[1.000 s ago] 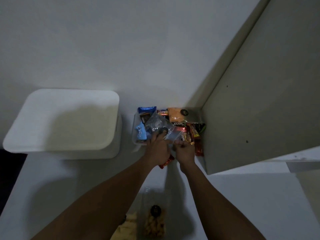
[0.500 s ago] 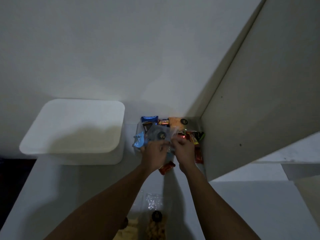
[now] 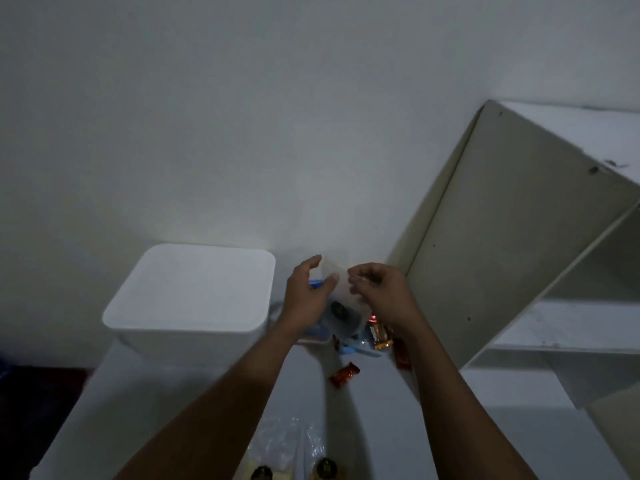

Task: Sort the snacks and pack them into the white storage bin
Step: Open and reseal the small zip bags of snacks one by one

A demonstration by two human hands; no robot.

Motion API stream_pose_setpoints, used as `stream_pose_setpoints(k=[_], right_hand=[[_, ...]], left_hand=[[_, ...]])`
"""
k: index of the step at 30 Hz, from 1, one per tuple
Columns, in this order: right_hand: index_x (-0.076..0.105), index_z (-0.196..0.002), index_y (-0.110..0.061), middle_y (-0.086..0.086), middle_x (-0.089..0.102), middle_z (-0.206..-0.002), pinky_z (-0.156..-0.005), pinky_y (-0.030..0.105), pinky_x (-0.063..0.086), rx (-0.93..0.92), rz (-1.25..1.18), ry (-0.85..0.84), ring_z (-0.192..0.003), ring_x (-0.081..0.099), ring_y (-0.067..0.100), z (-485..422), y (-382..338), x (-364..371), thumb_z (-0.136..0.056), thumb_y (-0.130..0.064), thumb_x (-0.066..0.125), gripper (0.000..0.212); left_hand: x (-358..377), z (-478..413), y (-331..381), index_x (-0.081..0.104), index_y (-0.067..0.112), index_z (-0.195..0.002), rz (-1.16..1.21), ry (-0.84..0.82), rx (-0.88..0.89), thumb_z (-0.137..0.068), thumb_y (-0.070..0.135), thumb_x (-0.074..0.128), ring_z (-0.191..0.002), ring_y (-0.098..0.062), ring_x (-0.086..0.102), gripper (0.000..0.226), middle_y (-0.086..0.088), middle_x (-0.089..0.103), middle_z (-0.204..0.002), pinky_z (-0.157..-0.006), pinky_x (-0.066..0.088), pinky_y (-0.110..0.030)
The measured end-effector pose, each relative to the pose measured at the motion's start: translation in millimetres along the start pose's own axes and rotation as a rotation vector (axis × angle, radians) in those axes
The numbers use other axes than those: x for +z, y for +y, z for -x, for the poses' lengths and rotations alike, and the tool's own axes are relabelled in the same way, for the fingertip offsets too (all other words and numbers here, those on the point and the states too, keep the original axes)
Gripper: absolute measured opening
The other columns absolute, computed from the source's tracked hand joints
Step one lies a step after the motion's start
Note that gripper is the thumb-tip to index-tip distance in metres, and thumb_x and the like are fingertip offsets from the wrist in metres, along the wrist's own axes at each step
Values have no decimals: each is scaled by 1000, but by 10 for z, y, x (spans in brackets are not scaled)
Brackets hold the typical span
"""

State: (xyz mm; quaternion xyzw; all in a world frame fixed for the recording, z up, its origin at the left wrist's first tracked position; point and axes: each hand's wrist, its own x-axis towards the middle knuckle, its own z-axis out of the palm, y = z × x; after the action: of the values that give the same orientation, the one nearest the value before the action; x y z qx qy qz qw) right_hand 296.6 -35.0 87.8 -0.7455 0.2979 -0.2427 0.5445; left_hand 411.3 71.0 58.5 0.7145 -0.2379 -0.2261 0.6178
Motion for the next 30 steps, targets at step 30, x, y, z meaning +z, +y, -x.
stream_pose_setpoints(k=[30], right_hand=[[67, -93, 0, 10, 71, -82, -78, 39, 61, -242, -639, 252, -78, 68, 23, 743, -1613, 3, -97, -16, 58, 18]], left_hand=[[-626, 714, 1647, 67, 6, -100, 488, -162, 289, -93, 17, 63, -78, -25, 71, 13, -10, 75, -93, -66, 57, -37]])
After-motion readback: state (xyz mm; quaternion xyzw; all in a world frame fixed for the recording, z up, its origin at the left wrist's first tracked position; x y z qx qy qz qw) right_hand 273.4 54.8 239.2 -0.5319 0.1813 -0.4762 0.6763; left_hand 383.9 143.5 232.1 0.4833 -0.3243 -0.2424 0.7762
